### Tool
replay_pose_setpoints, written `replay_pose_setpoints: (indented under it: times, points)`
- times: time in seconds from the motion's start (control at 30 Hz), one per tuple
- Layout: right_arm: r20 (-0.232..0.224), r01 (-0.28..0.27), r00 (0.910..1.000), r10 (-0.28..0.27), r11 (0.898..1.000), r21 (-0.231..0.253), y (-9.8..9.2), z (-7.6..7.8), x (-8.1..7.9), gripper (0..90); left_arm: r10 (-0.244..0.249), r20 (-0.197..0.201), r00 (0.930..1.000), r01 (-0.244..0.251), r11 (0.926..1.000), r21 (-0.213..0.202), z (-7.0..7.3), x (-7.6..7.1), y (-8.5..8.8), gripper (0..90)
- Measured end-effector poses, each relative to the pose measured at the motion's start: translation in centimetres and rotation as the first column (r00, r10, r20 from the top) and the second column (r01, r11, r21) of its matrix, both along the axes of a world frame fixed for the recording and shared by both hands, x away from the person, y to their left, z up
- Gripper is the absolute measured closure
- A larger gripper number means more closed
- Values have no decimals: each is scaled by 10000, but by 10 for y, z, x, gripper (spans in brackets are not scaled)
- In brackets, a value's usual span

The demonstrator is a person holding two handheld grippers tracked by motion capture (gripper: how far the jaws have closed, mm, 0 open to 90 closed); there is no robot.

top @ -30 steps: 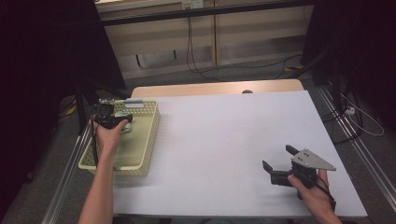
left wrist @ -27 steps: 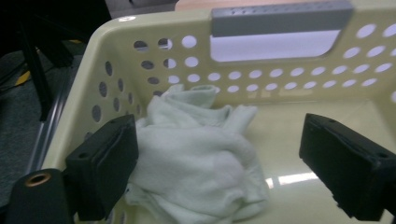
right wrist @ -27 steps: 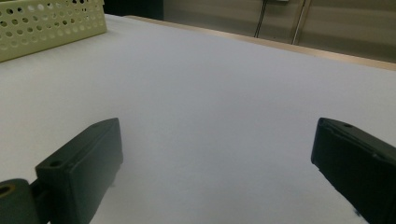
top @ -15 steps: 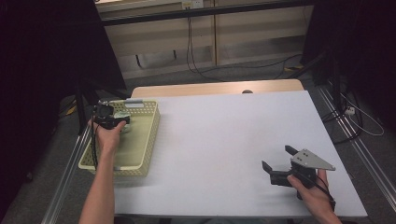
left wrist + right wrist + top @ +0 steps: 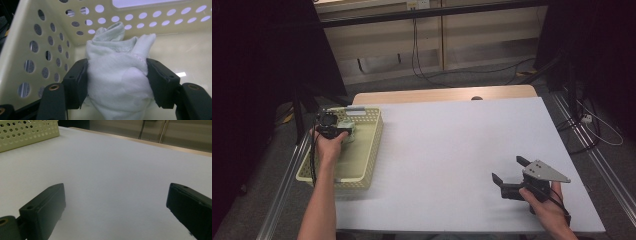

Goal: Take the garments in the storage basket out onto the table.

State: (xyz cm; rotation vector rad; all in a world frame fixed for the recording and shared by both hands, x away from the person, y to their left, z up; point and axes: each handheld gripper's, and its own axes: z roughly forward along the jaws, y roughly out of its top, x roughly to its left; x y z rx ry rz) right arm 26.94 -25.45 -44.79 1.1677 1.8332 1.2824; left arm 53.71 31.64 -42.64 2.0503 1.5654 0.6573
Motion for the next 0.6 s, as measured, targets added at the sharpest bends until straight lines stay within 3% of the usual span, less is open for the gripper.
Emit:
replay_pose_setpoints:
  times: [0.13, 0.27, 0.3, 0.4, 0.5, 0.6]
  points:
    - [5, -26, 10000, 26, 10000, -2, 0, 0, 0, 18, 30, 10, 10000, -30, 10000, -8, 0, 1, 0, 377]
    - [-9, -13, 10000, 13, 10000, -5, 0, 0, 0, 18, 64, -193, 9998, -65, 9999, -84, -2, 2, 0, 368]
    - [-10, -16, 10000, 16, 10000, 0, 0, 0, 0, 18, -16, -429, 9991, 15, 10000, -22, -5, 3, 1, 357]
    - [-16, -35, 10000, 35, 10000, -9, 1, 0, 0, 18, 31, -440, 9990, -30, 10000, 23, -6, 3, 0, 357]
    - [-20, -39, 10000, 39, 10000, -13, 1, 0, 0, 18, -33, -511, 9987, 43, 9998, 180, -6, 3, -1, 404]
    - [-20, -46, 10000, 46, 10000, -12, 1, 0, 0, 18, 68, -541, 9985, -64, 9999, 77, -6, 3, 0, 459]
